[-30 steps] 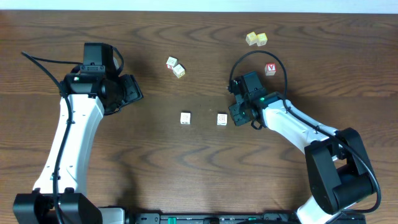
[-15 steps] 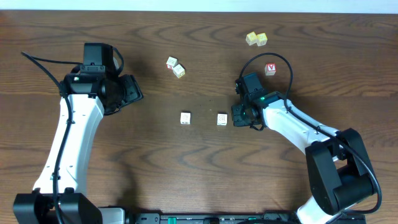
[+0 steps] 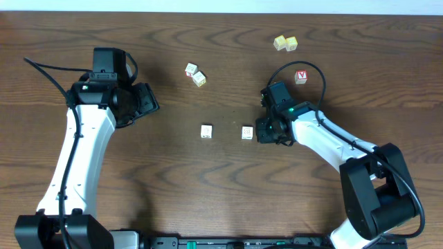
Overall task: Lift 4 blocks
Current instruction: 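Carry the cat block beside the B block and lower it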
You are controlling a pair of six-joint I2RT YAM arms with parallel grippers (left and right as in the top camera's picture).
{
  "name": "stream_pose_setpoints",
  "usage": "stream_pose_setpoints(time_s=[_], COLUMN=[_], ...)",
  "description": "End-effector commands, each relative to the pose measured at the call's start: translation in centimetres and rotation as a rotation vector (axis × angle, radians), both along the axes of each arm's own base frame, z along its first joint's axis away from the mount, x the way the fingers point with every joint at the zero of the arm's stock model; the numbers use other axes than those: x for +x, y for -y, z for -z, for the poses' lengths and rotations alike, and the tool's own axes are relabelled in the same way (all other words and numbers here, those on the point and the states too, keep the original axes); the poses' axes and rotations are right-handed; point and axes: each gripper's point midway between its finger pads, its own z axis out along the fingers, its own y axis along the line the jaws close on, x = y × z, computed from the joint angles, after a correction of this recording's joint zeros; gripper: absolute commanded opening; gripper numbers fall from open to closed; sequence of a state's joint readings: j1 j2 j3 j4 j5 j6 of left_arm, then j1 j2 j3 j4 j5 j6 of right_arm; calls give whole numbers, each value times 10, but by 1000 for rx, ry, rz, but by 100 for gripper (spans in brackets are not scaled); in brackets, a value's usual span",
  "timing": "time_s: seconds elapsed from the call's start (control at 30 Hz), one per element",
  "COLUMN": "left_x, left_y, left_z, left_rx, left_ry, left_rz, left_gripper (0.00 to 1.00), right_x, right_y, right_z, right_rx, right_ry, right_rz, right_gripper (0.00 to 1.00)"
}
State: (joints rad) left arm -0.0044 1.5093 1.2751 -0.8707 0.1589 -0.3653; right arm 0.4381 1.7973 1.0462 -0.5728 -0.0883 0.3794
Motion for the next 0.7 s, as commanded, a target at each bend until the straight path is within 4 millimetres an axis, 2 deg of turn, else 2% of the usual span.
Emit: stream_pose_setpoints(time_s=[0.0, 0.2, 0.43, 0.67], left_x=[-1, -1, -1, -1], left_y=[0, 0, 1, 0], left_z=[1, 1, 1, 1], left_rx=[-4, -4, -4, -4], left_ry=[-4, -4, -4, -4], left_rz=[11, 12, 12, 12], left_gripper=[67, 68, 67, 67], right_x=[-11, -7, -5, -1], right_y=[-6, 0, -3, -5], right_z=[4, 4, 3, 1], right_rx=[7, -15, -9, 0], right_ry=[-33, -21, -8, 10], right_rz=[-8, 6, 0, 0], right_gripper=[21, 24, 43, 50])
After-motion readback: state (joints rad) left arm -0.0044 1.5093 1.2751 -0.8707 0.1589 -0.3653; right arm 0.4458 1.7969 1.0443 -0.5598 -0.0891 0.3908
